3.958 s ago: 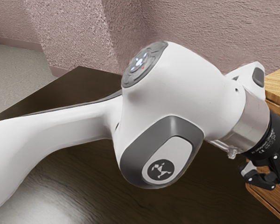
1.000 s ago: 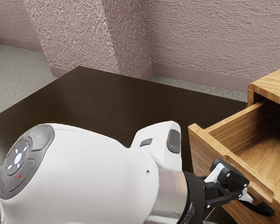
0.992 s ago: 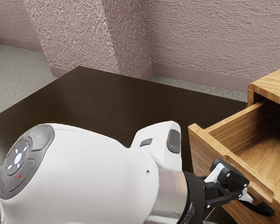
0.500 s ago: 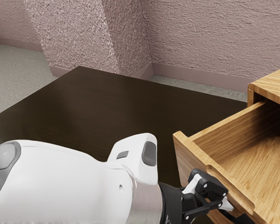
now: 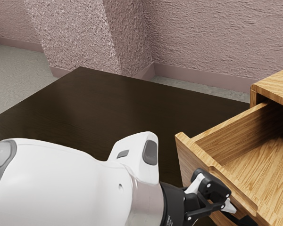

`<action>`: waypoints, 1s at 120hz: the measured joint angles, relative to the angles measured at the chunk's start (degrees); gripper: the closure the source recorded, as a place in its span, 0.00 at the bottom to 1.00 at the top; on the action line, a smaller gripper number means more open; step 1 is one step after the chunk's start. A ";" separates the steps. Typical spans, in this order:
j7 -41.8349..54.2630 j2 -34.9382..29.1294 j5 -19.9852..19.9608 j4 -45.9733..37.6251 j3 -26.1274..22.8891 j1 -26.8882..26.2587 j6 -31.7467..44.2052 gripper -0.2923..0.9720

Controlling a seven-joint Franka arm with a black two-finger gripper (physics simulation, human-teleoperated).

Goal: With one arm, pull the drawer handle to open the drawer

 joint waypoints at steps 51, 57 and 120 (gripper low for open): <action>0.09 0.20 0.51 7.34 0.11 -0.03 0.07 0.42; 0.11 0.50 1.51 10.22 0.03 -0.02 0.07 0.42; 14.11 25.40 23.27 43.76 -10.95 -1.61 -21.40 0.27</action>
